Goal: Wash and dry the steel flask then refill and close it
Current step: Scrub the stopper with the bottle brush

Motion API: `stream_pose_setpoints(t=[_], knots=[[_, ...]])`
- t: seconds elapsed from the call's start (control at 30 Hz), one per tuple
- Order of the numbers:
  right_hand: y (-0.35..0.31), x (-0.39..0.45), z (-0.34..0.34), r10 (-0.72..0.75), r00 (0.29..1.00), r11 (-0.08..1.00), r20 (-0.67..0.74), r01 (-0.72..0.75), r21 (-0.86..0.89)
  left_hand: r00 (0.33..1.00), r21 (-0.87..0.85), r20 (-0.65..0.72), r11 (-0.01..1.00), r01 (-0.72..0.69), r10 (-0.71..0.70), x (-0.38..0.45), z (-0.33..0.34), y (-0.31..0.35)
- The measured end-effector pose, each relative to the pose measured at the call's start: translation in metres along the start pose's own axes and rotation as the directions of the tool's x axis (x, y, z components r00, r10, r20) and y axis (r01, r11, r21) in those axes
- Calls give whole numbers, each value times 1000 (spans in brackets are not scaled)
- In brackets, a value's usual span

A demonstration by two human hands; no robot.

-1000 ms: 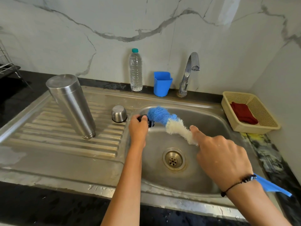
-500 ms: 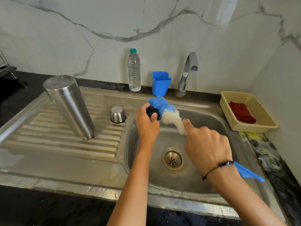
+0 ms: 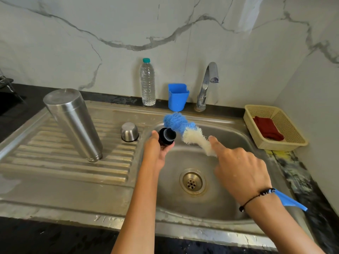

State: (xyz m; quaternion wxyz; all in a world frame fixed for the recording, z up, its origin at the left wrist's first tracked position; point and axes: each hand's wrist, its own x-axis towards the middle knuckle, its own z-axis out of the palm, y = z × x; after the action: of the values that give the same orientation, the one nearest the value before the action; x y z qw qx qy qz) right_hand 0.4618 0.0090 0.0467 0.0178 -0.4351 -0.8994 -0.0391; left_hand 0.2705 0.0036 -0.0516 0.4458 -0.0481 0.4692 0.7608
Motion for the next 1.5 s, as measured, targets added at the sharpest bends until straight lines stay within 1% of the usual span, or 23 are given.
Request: stream_pose_setpoints(t=[0.07,0.23,0.37,0.5,0.63,0.7,0.77,0.83,0.93,1.0,1.1,1.17,1.27,1.37,1.5], knots=[[1,-1,0,9,1000,1000,8,-9,-4,998,-38,47,999,37,-35,-3,-2,3],[3,-8,-2,10,999,998,33,-13,63,999,-80,20,996,-38,40,-2,-9,7],[4,1,-3,32,999,995,23,-34,98,995,-76,83,996,-52,58,-7,0,3],[2,-5,-2,16,999,990,40,-21,138,992,-184,11,975,-123,127,1,-8,8],[2,1,-2,33,999,990,28,-36,133,990,-92,73,989,-114,121,-5,2,4],[6,2,-6,38,999,990,18,-40,133,987,-112,40,983,-148,154,-6,5,4],[4,-5,-6,19,1000,992,13,-20,126,979,-161,-25,966,-202,200,-1,2,8],[1,-8,-5,14,1000,992,19,-16,128,974,-185,-64,956,-227,219,1,-1,8],[2,0,-2,38,999,991,33,-42,130,981,-167,-20,966,-196,195,-2,2,4],[4,2,-2,49,998,990,33,-53,130,977,-146,-7,966,-212,214,-3,3,4],[5,-3,-3,35,998,992,51,-41,122,955,-179,-97,939,-294,281,-3,1,10],[4,-8,-1,31,997,994,65,-38,104,940,-147,-138,932,-332,313,-1,-2,14],[2,-11,-3,45,997,995,68,-51,80,915,-43,-198,930,-365,350,2,-4,12],[-1,-16,-8,26,998,998,49,-29,61,896,1,-263,928,-371,359,2,-7,10],[-16,-20,-4,-36,997,999,71,33,34,906,5,-256,938,-347,336,-2,-4,12]])
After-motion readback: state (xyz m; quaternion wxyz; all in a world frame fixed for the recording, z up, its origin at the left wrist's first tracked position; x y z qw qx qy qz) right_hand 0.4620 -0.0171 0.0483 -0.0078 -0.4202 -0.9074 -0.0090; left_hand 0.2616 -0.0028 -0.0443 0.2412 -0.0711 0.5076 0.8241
